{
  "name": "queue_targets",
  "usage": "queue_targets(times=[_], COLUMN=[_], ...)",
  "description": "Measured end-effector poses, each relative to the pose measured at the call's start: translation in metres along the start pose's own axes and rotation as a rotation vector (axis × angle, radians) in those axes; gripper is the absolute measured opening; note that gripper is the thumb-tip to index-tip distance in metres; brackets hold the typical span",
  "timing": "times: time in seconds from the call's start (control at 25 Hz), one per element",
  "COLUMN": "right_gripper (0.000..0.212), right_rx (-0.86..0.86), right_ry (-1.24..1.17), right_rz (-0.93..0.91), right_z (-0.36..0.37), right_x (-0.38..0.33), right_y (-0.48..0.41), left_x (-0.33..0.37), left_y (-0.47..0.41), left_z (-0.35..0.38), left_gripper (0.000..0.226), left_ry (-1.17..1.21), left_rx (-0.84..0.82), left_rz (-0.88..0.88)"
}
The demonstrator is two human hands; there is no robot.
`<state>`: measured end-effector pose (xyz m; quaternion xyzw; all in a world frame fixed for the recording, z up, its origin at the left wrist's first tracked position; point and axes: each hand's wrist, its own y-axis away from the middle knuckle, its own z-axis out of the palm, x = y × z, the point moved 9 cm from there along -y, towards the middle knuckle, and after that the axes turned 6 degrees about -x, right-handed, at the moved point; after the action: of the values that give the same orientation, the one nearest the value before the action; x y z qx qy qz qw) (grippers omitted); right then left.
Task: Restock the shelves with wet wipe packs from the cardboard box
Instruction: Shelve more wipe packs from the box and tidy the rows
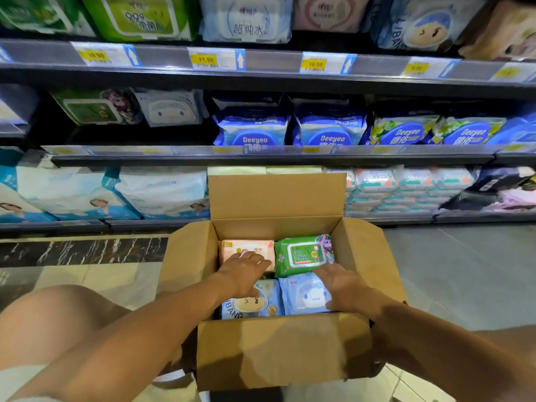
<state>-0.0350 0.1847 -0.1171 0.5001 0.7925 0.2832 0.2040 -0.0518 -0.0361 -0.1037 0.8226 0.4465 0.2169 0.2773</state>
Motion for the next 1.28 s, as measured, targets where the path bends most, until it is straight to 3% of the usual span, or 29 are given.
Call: queue_targets(times=[0.2,0.64,0.88,1.04,1.16,1.28], right_gripper=[0.100,0.109,0.090,0.084,0.080,0.086], right_rx=[-0.070,-0.055,-0.069,-0.060,-0.046,0.050], right_ry=[0.116,0.262,0.278,0.248,0.203,0.136], right_rz=[-0.029,-0.068,-0.066,-0.082,-0.080,-0.099], right_z=[0.020,0.046,0.041,0.027,0.010,-0.014], right_x=[0.007,-0.008,-0.015,-0.011,-0.007,-0.007], right_y=[-0.024,-0.062,-0.066,-0.055,-0.040,-0.022], left_x=[0.006,0.004,-0.003,-0.007,-0.003,0.007], left_y=[-0.029,-0.053,-0.053,-0.052,-0.049,-0.043], left_z=[0.013,0.022,0.015,0.014,0.015,0.014], left_gripper=[0.090,0.089,0.088,0.087,0.088,0.067], left_ry=[-0.013,0.149,0.272,0.489,0.828,1.064], left_rx=[-0.053,-0.095,-0.076,-0.054,-0.039,-0.070], left_rz=[0.037,0.023,-0.021,-0.063,-0.112,-0.149])
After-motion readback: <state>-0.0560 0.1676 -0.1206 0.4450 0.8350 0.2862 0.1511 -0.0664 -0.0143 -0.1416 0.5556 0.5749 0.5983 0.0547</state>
